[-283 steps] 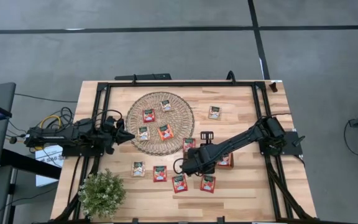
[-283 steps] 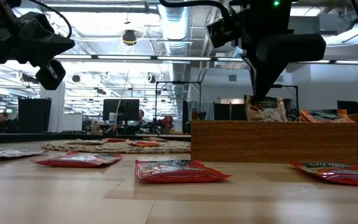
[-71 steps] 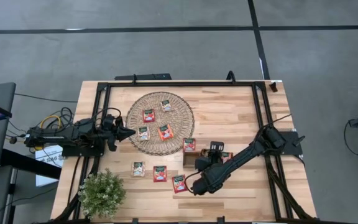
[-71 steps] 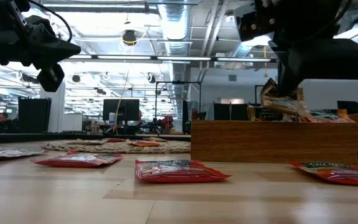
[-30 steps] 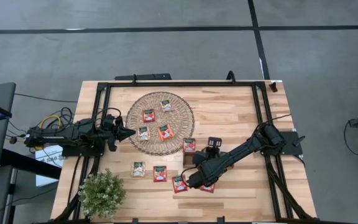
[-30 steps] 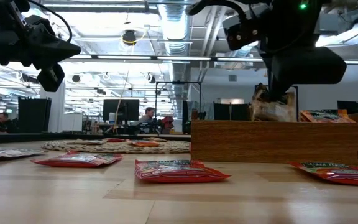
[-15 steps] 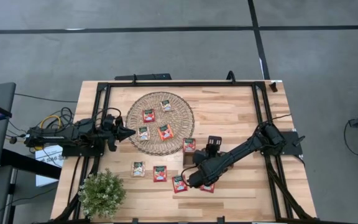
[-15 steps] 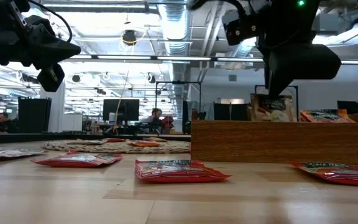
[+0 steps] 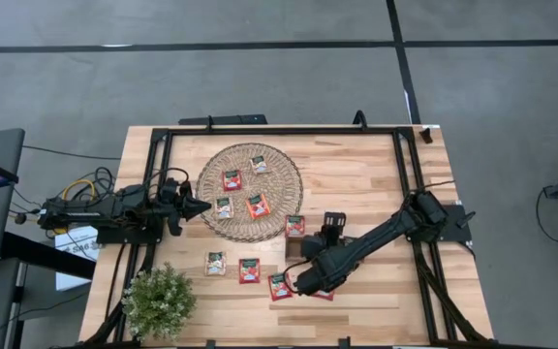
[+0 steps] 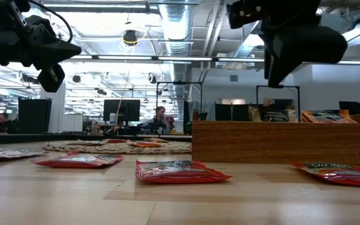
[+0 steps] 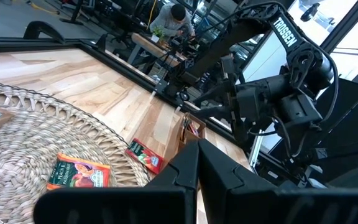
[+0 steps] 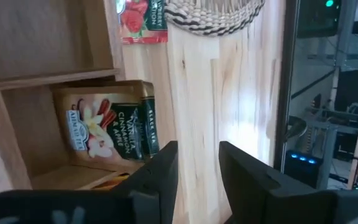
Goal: Pick & Place Tea
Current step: Put the brown tea bag into the middle section of the wooden organizer
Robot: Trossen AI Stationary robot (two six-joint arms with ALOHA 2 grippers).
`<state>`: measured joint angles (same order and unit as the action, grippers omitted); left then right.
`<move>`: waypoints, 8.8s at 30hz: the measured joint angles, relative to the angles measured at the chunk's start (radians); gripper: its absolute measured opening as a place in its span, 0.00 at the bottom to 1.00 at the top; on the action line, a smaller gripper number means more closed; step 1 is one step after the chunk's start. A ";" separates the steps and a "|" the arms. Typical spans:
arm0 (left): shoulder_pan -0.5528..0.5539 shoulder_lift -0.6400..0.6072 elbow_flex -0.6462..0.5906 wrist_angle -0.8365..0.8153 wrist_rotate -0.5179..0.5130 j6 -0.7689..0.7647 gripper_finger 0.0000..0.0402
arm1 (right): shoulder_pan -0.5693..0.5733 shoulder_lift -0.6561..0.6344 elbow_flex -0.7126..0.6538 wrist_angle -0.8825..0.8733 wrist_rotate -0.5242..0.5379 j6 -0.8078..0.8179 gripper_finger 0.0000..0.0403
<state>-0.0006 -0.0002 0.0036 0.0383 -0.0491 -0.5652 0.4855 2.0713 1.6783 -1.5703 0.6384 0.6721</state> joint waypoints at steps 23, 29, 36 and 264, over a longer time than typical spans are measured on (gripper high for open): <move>0.000 0.000 0.008 0.087 -0.015 -0.003 0.00 | -0.285 -0.585 -0.199 0.012 0.206 -0.075 0.27; 0.000 0.046 0.071 0.089 -0.059 0.063 0.00 | -0.240 -0.832 -0.483 0.134 0.200 0.056 0.27; 0.000 0.281 0.258 0.084 -0.168 0.200 0.00 | -0.161 -1.069 -0.722 0.339 0.200 0.131 0.27; 0.226 1.763 1.568 -0.561 -0.059 0.550 0.00 | -0.430 -1.174 -0.915 1.232 -0.219 -0.307 0.43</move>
<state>0.2255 1.7626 1.5715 -0.5229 -0.1078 -0.0153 0.0554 0.8977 0.7636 -0.3385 0.4189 0.3653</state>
